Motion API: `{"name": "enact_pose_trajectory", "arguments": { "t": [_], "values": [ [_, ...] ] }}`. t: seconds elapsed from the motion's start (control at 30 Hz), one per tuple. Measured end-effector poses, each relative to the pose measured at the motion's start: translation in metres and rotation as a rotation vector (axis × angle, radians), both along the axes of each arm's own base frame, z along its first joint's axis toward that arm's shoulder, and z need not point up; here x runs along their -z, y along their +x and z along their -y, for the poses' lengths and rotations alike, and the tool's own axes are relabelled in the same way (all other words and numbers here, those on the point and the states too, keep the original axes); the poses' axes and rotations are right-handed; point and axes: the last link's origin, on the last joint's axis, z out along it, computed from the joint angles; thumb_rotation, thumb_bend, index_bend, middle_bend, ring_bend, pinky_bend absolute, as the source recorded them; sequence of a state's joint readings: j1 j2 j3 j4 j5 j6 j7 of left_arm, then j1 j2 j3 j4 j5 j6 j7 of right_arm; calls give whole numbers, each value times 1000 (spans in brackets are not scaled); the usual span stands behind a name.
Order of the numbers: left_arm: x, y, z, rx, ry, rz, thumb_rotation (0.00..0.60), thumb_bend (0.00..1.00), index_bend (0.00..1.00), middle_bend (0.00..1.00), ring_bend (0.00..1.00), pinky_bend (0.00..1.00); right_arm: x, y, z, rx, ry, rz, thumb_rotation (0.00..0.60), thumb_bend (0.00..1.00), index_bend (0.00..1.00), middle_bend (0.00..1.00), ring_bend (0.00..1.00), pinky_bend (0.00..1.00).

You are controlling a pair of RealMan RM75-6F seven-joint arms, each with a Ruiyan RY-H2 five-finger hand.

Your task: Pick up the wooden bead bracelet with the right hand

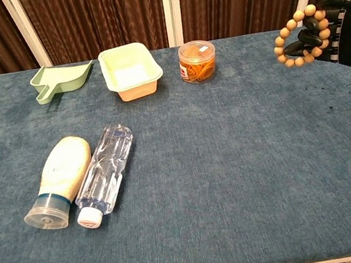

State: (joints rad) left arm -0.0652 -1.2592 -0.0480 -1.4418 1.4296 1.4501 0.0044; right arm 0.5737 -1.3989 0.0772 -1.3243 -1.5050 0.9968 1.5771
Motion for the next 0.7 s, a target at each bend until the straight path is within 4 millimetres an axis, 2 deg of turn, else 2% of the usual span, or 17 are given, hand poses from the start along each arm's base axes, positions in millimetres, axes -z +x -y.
{"name": "enact_pose_trajectory", "arguments": {
  "t": [0.27,0.3,0.4,0.43,0.47,0.57,0.6,0.7],
  "values": [
    [0,0,0,2,0,2,600,33,140,118,43,60,-2,0,0,-16,-6,3,302,1000,523,613,304,0],
    [0,0,0,2,0,3,600,33,140,118,43,60,-2,0,0,-22,-7,1,292,1000,511,605,298,0],
    [1,0,0,3,-1,3,600,33,140,118,43,60,-2,-1,-2,-34,2,-5,189,977,474,586,281,0],
    [1,0,0,2,-2,3,600,32,140,118,43,60,-2,-1,-2,-35,5,-3,157,916,461,583,277,0],
    [1,-1,0,1,-2,4,600,33,140,118,43,60,-2,-2,-2,-36,8,-2,145,813,449,582,274,0],
    [1,-1,-1,0,-4,3,600,33,140,118,43,60,-1,-4,-3,-42,19,-5,136,495,414,583,272,0],
    [1,-1,-1,1,-4,2,600,32,140,118,43,60,-1,-5,-3,-41,22,-3,136,426,407,586,272,0],
    [1,0,-1,0,-3,1,600,33,140,118,43,60,0,-6,-3,-40,25,3,136,338,406,600,272,0]
  ]
}}
